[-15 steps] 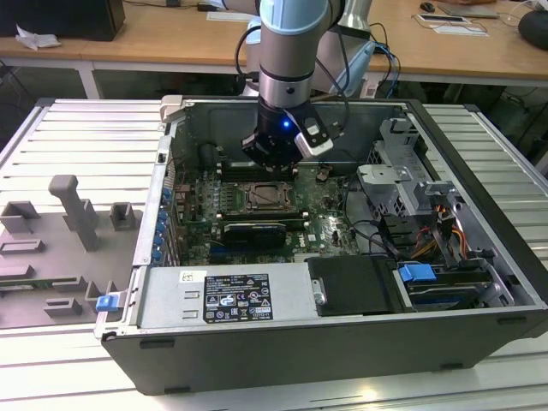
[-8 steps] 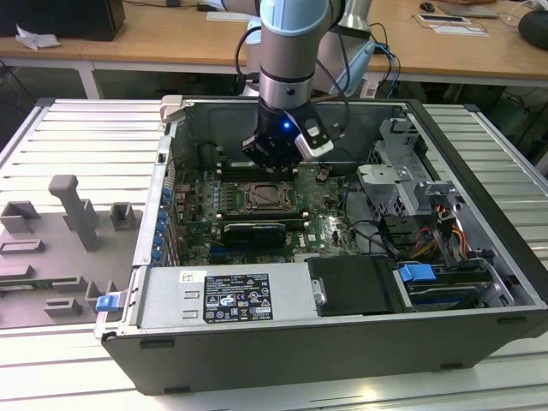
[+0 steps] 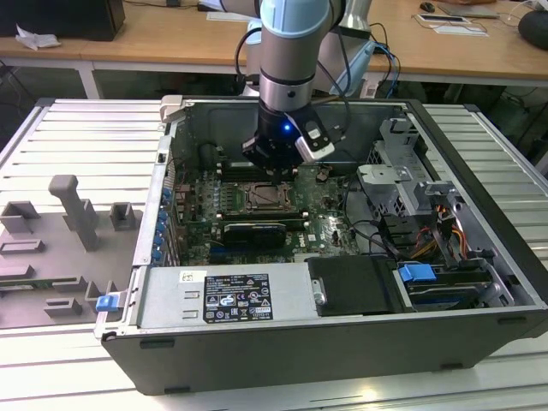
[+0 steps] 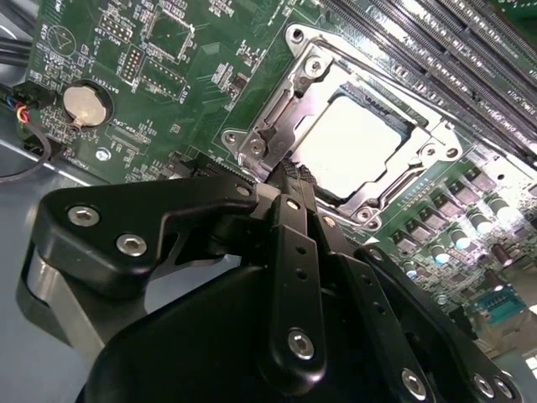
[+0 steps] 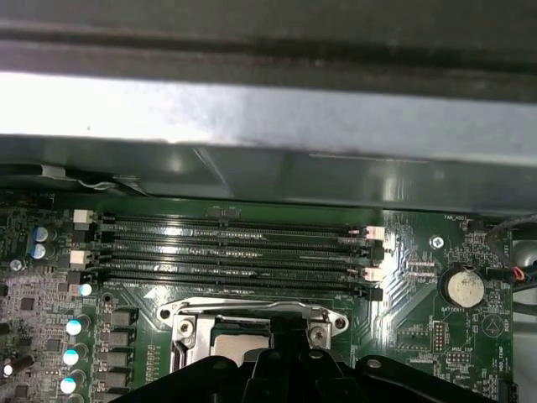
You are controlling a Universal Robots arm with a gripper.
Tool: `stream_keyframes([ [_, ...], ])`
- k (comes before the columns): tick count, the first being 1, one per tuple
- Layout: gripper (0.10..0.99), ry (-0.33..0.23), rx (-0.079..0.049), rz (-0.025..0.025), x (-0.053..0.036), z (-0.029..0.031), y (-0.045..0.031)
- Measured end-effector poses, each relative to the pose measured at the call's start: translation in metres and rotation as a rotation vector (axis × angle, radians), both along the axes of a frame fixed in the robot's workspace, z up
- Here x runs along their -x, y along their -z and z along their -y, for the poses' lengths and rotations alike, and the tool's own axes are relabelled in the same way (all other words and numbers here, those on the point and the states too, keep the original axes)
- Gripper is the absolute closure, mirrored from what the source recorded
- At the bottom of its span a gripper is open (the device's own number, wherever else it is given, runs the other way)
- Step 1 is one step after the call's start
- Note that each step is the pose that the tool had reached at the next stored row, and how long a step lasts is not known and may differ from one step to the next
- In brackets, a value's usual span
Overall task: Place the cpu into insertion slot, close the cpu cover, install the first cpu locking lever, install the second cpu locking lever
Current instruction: 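Install the second cpu locking lever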
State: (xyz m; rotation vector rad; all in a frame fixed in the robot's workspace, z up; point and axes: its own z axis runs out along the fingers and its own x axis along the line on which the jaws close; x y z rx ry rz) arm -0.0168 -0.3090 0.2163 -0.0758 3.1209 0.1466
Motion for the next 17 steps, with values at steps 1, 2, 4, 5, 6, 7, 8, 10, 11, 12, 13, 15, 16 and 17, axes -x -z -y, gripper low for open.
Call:
stream_keyframes([
  [1,0.98,0.0,0.0,0.0,0.0,0.0004,0.0],
  [2,0.98,0.0,0.0,0.0,0.0,0.0007,0.0],
  [4,0.98,0.0,0.0,-0.0002,0.0001,0.0009,-0.0003],
  [5,0.98,0.0,0.0,-0.0001,0.0,0.0009,-0.0008],
  [6,0.98,0.0,0.0,-0.0001,0.0,0.0009,-0.0021],
  [7,0.98,0.0,0.0,0.0,0.0,0.0009,-0.0034],
  [8,0.98,0.0,0.0,0.0,0.0,0.0009,-0.0055],
  [10,0.98,0.001,0.0,-0.0001,0.0,0.0009,-0.0096],
  [11,0.98,0.002,0.0,-0.0001,0.0,0.0009,-0.0127],
  [12,0.98,0.002,0.0,0.0001,0.0,0.0009,-0.0132],
  [13,0.98,0.002,0.0,0.0001,0.0,0.0009,-0.0132],
  [15,0.98,0.002,0.0,0.0,0.0,0.0012,-0.0131],
  [16,0.98,0.002,0.0,0.0,0.0,0.0013,-0.013],
  [17,0.98,0.002,0.0,0.0,0.0,0.0014,-0.013],
])
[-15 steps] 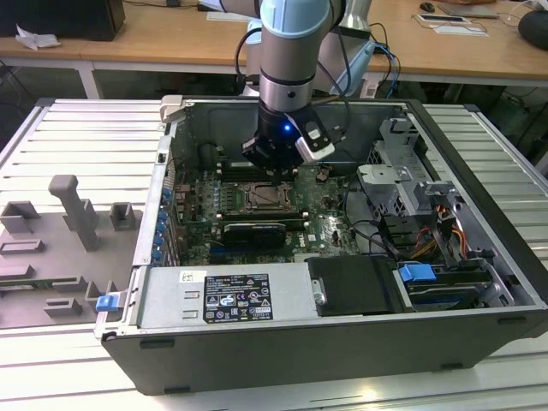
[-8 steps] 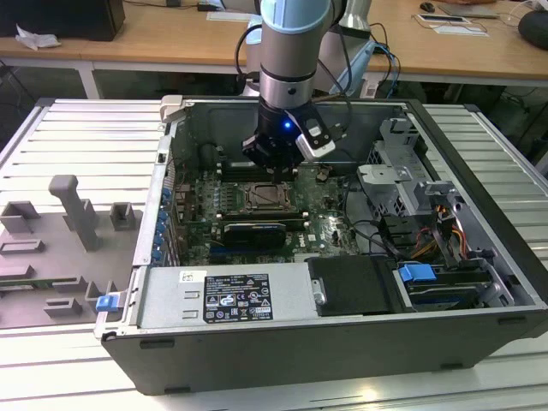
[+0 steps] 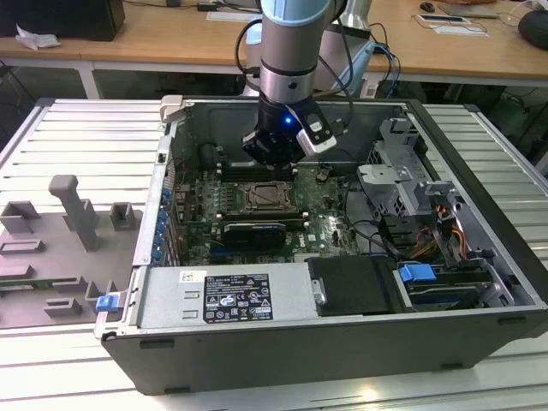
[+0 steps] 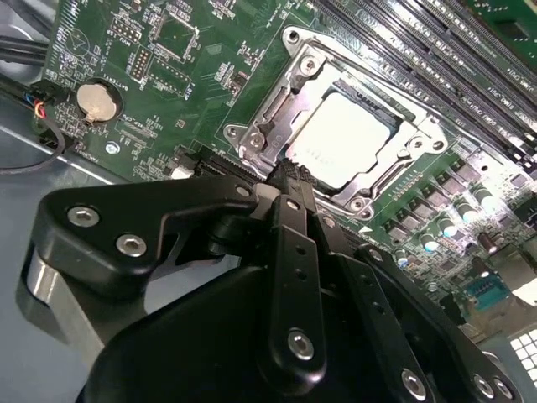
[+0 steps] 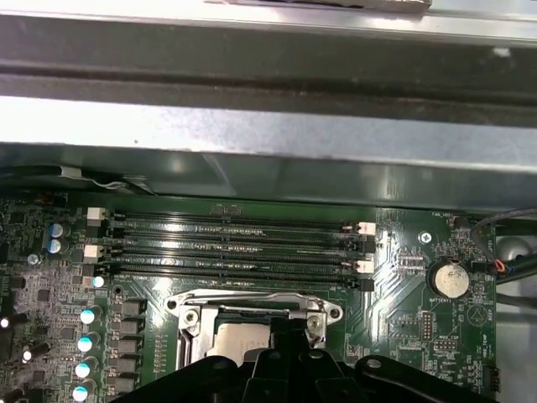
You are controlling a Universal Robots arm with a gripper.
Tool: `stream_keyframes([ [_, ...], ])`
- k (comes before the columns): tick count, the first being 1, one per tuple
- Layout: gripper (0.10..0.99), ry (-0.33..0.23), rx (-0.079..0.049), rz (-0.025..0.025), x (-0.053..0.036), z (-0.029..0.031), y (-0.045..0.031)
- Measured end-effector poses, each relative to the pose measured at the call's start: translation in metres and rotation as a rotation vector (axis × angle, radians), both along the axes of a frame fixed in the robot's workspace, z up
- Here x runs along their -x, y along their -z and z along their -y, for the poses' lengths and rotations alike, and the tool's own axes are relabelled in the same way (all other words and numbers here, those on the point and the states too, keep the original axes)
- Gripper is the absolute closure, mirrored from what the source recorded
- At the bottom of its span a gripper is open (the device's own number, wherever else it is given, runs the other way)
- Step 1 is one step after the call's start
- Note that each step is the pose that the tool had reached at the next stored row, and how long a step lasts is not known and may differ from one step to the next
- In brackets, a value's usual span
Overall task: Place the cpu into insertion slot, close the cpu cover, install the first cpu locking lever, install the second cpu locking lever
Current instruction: 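Install the second cpu locking lever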
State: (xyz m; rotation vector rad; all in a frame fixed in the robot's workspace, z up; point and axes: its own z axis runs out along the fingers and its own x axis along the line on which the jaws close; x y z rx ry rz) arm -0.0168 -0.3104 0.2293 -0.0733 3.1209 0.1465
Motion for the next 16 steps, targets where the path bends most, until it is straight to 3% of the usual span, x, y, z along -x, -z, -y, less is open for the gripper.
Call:
stream_keyframes([
  [9,0.98,0.0,0.0,0.0,0.0,0.0072,0.0],
  [16,0.98,0.0,0.0,-0.0001,0.0,0.0079,-0.0009],
])
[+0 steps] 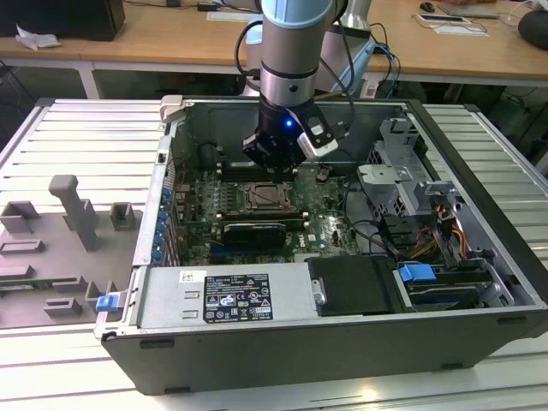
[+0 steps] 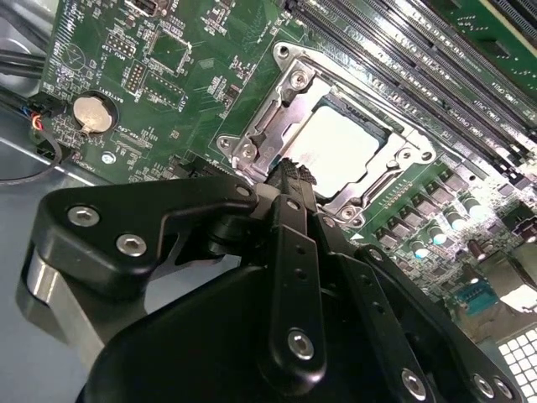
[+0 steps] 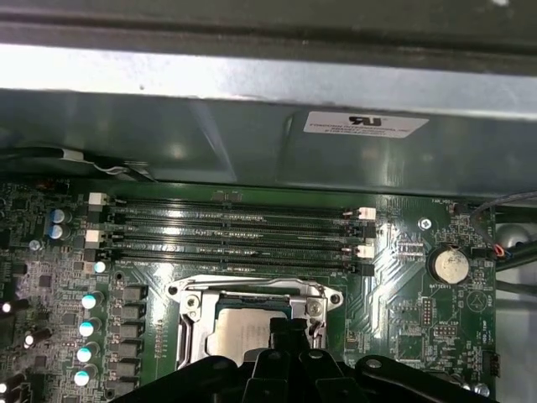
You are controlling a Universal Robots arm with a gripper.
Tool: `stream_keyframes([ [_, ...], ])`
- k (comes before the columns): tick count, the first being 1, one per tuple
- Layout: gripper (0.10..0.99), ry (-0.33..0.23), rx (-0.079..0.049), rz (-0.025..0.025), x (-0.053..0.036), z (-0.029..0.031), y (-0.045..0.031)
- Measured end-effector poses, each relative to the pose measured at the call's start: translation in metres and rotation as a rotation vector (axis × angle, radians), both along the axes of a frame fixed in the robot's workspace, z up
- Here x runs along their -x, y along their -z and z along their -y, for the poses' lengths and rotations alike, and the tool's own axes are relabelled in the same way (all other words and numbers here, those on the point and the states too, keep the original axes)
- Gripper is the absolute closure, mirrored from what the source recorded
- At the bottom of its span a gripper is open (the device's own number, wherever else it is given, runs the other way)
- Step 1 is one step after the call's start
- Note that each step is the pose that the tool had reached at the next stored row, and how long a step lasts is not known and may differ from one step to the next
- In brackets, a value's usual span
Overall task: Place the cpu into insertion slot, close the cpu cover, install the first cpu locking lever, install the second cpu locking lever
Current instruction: 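Install the second cpu locking lever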
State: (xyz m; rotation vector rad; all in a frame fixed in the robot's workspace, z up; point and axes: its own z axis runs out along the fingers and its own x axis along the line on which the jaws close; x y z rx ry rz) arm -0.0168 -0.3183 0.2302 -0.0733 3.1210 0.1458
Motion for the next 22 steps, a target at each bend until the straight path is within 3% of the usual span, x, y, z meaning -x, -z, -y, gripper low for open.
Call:
stream_keyframes([
  [11,0.98,0.0,0.0,0.0001,0.0,-0.0001,-0.0131],
  [22,0.98,0.0,0.0,0.0001,0.0,0.0061,-0.0143],
])
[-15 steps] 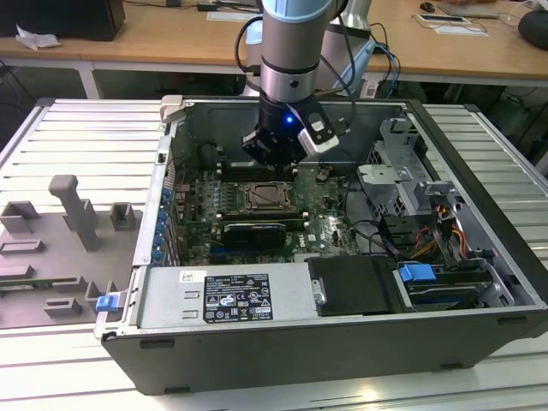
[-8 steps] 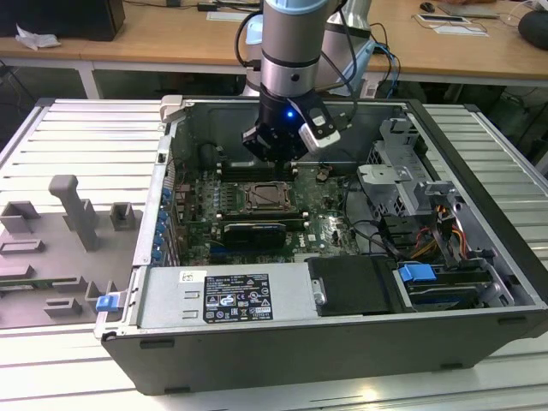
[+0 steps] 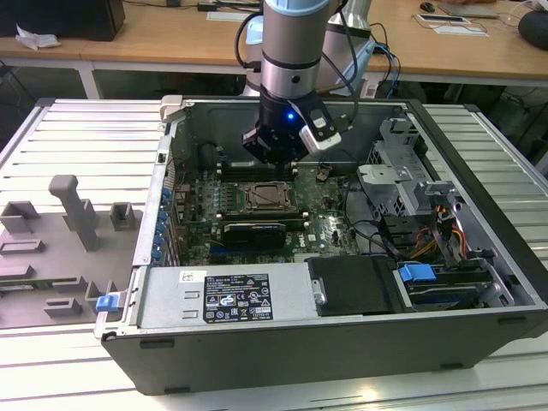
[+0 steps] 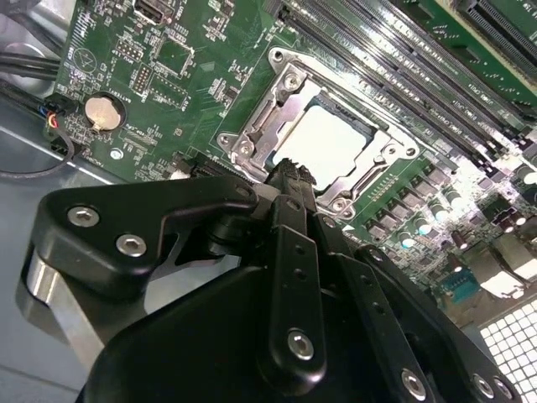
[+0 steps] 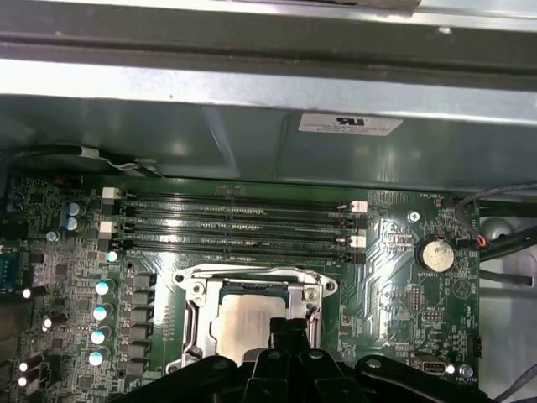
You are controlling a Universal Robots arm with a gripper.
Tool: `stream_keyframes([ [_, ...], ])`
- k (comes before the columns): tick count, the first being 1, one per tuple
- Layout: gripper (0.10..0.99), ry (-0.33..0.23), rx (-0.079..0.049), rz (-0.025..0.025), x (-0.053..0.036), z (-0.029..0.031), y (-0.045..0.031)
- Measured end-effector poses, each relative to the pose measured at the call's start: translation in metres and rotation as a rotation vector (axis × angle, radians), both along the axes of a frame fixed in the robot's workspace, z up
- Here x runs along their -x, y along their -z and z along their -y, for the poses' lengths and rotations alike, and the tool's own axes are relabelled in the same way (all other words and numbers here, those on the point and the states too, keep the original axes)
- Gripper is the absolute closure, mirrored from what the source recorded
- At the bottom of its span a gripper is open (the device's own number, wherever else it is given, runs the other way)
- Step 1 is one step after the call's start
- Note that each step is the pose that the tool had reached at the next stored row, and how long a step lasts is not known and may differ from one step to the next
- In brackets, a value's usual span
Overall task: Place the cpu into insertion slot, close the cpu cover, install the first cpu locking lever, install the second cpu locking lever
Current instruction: 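Install the second cpu locking lever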
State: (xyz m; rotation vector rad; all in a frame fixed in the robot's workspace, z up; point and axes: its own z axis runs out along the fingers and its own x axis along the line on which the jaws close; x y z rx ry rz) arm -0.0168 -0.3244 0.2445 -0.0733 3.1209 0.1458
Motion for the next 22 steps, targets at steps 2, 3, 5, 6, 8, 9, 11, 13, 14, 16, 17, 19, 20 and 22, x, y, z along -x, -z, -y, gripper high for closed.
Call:
stream_keyframes([
  [2,0.98,0.0,0.0,0.0,0.0,0.0019,0.0],
  [3,0.98,0.0,0.0,0.0,0.0,0.0029,0.0],
  [5,0.98,0.0,0.0,0.0,0.0,0.0051,0.0],
  [6,0.98,0.0,0.0,0.0,0.0,0.0064,0.0],
  [8,0.98,0.0,0.0,0.0,0.0,0.0081,0.0],
  [9,0.98,0.0,0.0,0.0,0.0,0.0084,0.0],
  [11,0.98,0.0,0.0,0.0,0.0,0.0084,0.0],
  [13,0.98,0.0,0.0,-0.0001,0.0,0.0086,-0.002],
  [14,0.98,0.0,0.0,-0.0001,0.0,0.0085,-0.0032],
  [16,0.98,0.0,0.0,0.0,0.0,0.0085,-0.0064],
  [17,0.98,0.0,0.001,0.0,0.0,0.0085,-0.0105],
  [19,0.98,0.0,0.001,0.0001,0.0,0.0086,-0.0116],
  [20,0.98,0.0,0.001,0.0,0.0,0.0089,-0.0117],
  [22,0.98,0.0,0.001,0.0,0.0,0.0101,-0.0117],
])
